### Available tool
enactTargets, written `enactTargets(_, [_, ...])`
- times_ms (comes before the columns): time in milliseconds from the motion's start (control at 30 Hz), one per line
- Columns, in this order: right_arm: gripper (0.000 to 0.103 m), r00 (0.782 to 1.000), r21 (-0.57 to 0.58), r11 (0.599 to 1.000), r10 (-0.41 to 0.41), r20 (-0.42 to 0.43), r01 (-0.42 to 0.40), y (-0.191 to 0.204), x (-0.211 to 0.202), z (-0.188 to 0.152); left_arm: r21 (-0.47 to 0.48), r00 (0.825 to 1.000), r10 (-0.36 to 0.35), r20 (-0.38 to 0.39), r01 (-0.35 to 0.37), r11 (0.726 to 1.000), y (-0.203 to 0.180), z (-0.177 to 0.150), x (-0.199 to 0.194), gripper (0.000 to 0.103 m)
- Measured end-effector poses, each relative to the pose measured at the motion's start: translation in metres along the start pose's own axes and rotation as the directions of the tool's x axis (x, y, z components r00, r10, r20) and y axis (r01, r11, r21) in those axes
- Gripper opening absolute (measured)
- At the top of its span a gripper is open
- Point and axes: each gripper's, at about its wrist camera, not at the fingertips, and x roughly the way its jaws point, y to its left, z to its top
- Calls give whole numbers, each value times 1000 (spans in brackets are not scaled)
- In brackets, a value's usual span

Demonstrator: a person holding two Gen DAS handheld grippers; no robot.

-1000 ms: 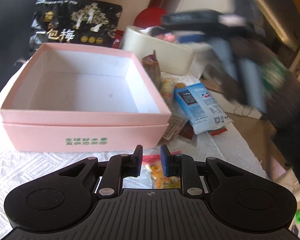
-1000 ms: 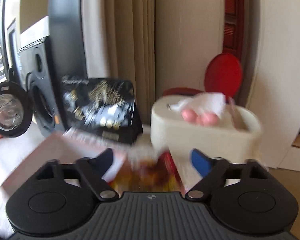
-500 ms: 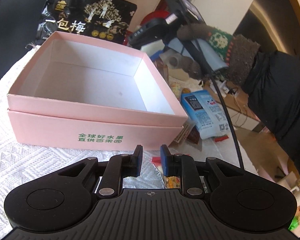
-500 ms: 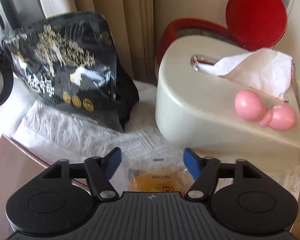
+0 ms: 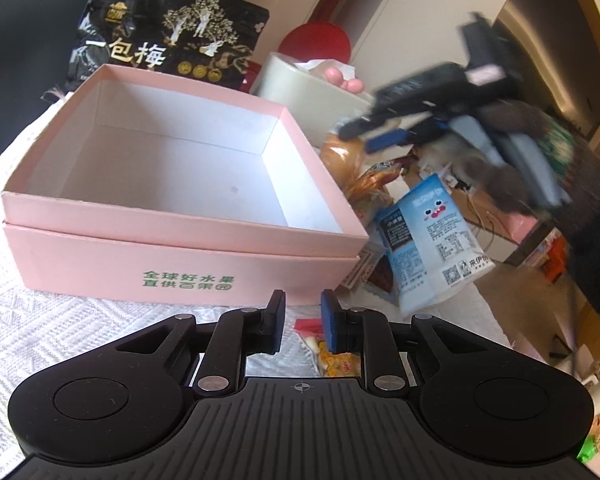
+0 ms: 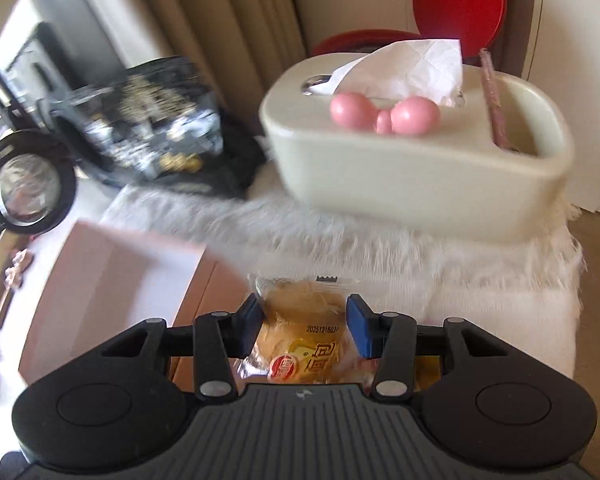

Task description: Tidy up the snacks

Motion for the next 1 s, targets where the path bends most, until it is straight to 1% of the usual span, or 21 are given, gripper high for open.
enactTargets(67, [46, 1000, -30, 999, 17, 3, -17, 2, -16, -20, 9, 1000, 1, -1, -1, 1000, -4, 0, -1, 22])
enactTargets(167, [46, 1000, -30, 999, 19, -4, -20, -3, -32, -52, 25, 1000, 11, -7, -11, 1000, -7, 0, -1, 22])
enactTargets(233, [46, 999, -45, 999, -23, 22, 24, -4, -41, -71, 29, 1000, 24, -17, -23, 999, -8, 0, 1, 22])
enactTargets(267, [46, 998, -72, 996, -47, 49, 51, -3, -46, -80, 29, 999, 31, -22, -30, 999, -8, 0, 2, 22])
enactTargets(300, [46, 993, -111, 990, -74, 93, 84, 0, -51, -88, 30, 999, 40, -28, -39, 999, -9, 0, 3, 22])
enactTargets(333, [48, 985, -152, 981, -102, 139, 123, 3, -57, -95, 33, 998, 51, -34, -50, 998, -10, -1, 4, 22])
enactTargets(367, [56, 977, -185, 971, -116, 179, 149, 5, -62, -99, 37, 997, 62, -39, -61, 997, -12, -3, 3, 22])
enactTargets(400, [61, 969, -210, 964, -114, 218, 161, 9, -67, -102, 40, 997, 70, -43, -68, 997, -13, -4, 3, 22])
enactTargets(433, [70, 962, -227, 961, -100, 255, 161, 11, -73, -102, 42, 996, 74, -47, -72, 997, -15, -5, 4, 22])
enactTargets(467, [76, 954, -238, 960, -77, 289, 150, 13, -79, -101, 43, 996, 76, -51, -74, 996, -16, -6, 4, 22])
enactTargets(533, [82, 941, -260, 958, -28, 337, 122, 17, -86, -94, 45, 995, 85, -58, -82, 996, -18, -9, 4, 22])
enactTargets(600, [85, 931, -292, 948, -10, 365, 125, 23, -78, -80, 45, 994, 90, -63, -88, 995, -21, -10, 4, 22])
enactTargets(667, [85, 935, -320, 935, -34, 353, 155, 29, -56, -63, 48, 994, 91, -66, -88, 995, -24, -12, 3, 22])
enactTargets(700, [85, 943, -326, 931, -50, 329, 162, 28, -42, -53, 51, 994, 90, -66, -87, 995, -26, -13, 1, 22])
enactTargets(733, [85, 957, -318, 935, -66, 283, 159, 25, -26, -43, 55, 994, 90, -67, -87, 995, -27, -14, -1, 22])
enactTargets(800, [85, 985, -264, 957, -78, 152, 117, 12, 5, -29, 63, 993, 94, -68, -89, 994, -28, -17, -4, 22])
enactTargets(833, [86, 988, -224, 969, -80, 129, 108, 6, 14, -28, 66, 993, 96, -70, -91, 994, -28, -18, -6, 22])
enactTargets(900, [85, 986, -170, 980, -77, 144, 102, -2, 13, -31, 68, 992, 99, -74, -94, 993, -27, -19, -7, 22])
enactTargets(967, [72, 985, -137, 987, -60, 163, 83, -6, -1, -38, 64, 992, 101, -78, -96, 993, -27, -20, -6, 22])
enactTargets(1000, [69, 983, -134, 988, -50, 175, 74, -5, -12, -44, 61, 992, 100, -77, -96, 994, -27, -19, -5, 22])
